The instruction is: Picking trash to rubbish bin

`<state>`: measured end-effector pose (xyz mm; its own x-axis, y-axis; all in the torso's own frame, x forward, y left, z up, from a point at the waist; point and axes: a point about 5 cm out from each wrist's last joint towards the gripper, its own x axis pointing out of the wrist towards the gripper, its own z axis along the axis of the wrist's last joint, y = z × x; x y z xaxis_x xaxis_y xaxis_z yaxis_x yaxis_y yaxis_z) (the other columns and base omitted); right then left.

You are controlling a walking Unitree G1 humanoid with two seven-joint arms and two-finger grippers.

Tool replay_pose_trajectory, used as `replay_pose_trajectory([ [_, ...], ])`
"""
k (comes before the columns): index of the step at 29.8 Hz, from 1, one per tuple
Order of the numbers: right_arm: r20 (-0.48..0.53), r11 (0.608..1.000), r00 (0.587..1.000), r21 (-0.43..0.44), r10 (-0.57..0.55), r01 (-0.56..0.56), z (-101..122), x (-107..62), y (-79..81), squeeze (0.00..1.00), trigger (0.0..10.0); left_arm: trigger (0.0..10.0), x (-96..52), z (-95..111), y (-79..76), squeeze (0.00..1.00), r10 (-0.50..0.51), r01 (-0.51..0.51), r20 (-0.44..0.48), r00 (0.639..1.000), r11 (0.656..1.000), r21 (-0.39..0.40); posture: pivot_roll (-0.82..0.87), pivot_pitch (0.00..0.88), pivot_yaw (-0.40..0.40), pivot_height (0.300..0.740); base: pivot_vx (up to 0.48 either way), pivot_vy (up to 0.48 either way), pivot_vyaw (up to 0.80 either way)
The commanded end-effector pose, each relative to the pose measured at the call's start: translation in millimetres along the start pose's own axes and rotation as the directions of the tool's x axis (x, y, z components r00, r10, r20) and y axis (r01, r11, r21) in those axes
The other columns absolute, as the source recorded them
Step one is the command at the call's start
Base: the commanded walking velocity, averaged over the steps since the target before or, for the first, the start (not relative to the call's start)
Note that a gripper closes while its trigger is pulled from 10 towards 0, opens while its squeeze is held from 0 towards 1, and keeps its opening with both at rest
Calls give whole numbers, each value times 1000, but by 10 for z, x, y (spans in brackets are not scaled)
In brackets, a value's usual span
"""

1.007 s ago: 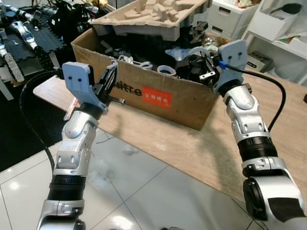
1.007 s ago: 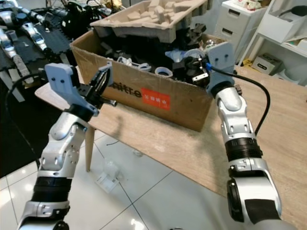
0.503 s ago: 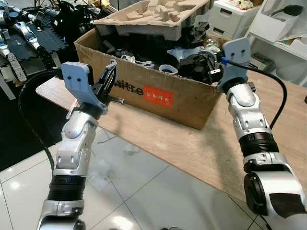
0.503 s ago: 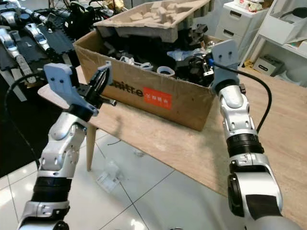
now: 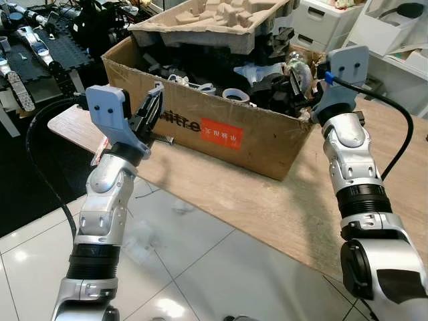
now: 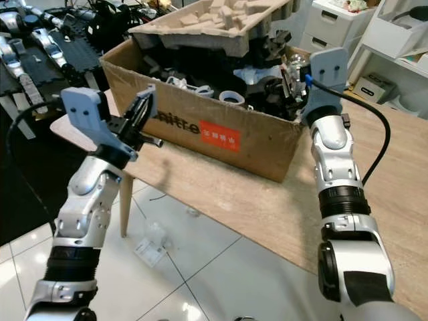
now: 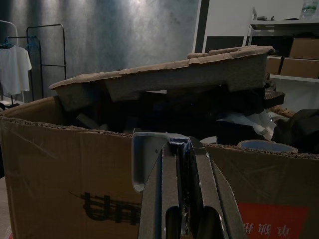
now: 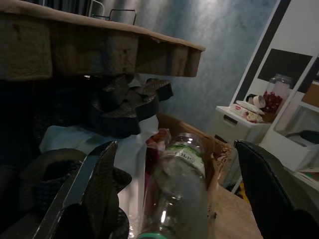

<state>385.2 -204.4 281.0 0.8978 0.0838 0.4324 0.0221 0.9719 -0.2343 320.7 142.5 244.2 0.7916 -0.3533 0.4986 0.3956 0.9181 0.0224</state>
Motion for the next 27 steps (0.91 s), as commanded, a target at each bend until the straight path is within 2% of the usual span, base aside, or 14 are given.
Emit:
replay_pose_trajectory([
  [1,-13,1000,1000,17,4,-4,-42,-35,1,114,10000,10000,7,0,3,0,-12,12,-6,1000,1000,25,93,45,-43,740,0,0,0],
  [6,-26,999,999,41,33,-32,-80,-46,58,75,10000,10000,8,26,10,0,-12,12,-2,1000,999,31,123,54,-39,740,0,0,0],
  [8,-13,995,998,77,58,-57,-71,-43,104,63,10000,10000,-8,37,27,0,-6,6,-1,1000,999,34,126,55,-41,740,0,0,0],
  [10,21,984,996,154,91,-93,-27,-34,154,51,10000,10000,-33,31,41,0,4,-4,-4,1000,999,39,130,60,-45,740,0,0,0],
  [12,33,980,995,172,91,-95,-7,-30,151,47,10000,10000,-31,33,42,0,6,-6,-4,1000,999,39,130,60,-45,740,0,0,0],
  [13,51,973,995,210,90,-98,17,-28,150,39,10000,10000,-27,42,50,0,7,-7,-2,1000,999,40,134,62,-43,740,0,0,0],
  [16,58,970,994,222,90,-101,25,-29,150,39,10000,10000,-26,44,52,0,8,-8,-2,1000,999,41,134,62,-43,740,0,0,0],
  [18,95,947,991,298,95,-119,64,-44,160,24,10000,10000,-25,50,50,0,7,-7,-1,1000,999,41,132,64,-40,740,0,0,0],
  [22,128,924,987,355,100,-139,101,-57,170,12,10000,10000,-25,49,47,0,4,-4,-2,1000,999,41,131,66,-37,740,0,0,0],
  [24,174,891,979,423,102,-168,154,-69,169,0,10000,10000,-25,51,45,0,3,-3,-1,1000,999,41,131,66,-37,740,0,0,0],
  [27,201,871,974,454,104,-187,188,-75,165,0,10000,10000,-24,54,44,0,3,-3,0,1000,999,40,131,66,-37,740,0,0,0],
])
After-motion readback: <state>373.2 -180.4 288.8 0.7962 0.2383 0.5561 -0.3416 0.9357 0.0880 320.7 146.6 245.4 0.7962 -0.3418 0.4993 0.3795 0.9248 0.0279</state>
